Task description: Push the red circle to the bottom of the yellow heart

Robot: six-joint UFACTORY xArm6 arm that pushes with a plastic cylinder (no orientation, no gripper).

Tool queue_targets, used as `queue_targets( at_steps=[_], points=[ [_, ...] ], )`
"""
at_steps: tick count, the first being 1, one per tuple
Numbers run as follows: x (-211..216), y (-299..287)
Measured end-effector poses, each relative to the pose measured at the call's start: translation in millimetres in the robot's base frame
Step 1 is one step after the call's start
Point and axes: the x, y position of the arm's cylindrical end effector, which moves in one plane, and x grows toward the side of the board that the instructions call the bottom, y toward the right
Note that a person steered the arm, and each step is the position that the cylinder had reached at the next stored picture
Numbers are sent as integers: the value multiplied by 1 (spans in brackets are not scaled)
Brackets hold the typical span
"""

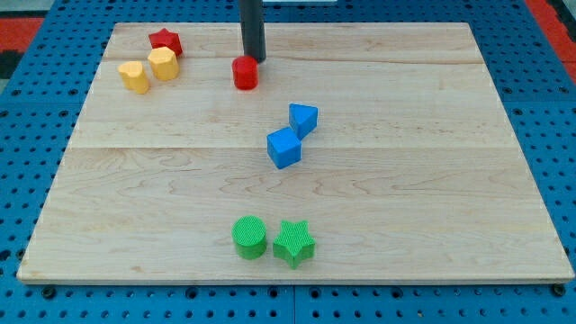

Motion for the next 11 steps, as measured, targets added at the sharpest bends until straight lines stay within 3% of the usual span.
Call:
queue_targets(
  at_steps=[1,2,3,4,5,6,7,9,11],
  points=[
    [16,13],
    [37,-24],
    [21,-26],
    [57,-70],
    [123,-68],
    [114,-96],
    [85,-82],
    [15,-112],
    [41,-183]
  ],
)
